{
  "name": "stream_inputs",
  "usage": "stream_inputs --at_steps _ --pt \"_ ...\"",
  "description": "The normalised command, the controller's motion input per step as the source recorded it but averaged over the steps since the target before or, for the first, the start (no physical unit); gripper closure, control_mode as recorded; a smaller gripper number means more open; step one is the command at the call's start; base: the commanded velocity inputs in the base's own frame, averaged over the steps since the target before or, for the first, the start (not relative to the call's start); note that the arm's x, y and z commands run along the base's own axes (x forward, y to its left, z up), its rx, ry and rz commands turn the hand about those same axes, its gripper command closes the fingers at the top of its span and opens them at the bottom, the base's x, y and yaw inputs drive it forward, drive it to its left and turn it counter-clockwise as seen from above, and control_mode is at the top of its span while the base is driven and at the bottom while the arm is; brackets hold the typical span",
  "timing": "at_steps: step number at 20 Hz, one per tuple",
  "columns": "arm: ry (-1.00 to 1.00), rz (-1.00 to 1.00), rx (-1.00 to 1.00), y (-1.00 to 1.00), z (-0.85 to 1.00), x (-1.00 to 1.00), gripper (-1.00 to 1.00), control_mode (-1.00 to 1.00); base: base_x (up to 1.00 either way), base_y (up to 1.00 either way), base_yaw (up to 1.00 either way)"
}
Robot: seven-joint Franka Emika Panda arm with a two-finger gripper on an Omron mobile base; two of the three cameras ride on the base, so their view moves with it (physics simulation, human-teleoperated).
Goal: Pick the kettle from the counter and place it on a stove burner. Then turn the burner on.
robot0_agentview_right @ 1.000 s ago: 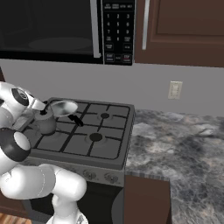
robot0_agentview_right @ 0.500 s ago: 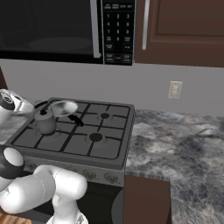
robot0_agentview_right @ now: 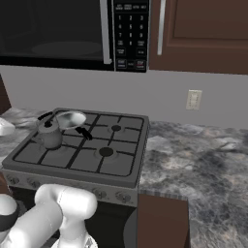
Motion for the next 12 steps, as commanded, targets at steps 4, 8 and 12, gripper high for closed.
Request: stream_inputs --at_steps 4,8,12 --pt "-0.23 0.06 -0.05 0.33 0.00 -0.74 -1.00 -1.00 0.00 0.00 0.00" --pt "-0.17 0.03 -0.05 0.24 0.00 -0.66 -1.00 -1.00 0.00 0.00 0.00" --pt "-0.07 0.00 -0.03 0.09 -0.05 -0.37 -1.00 -1.00 0.00 0.00 0.00"
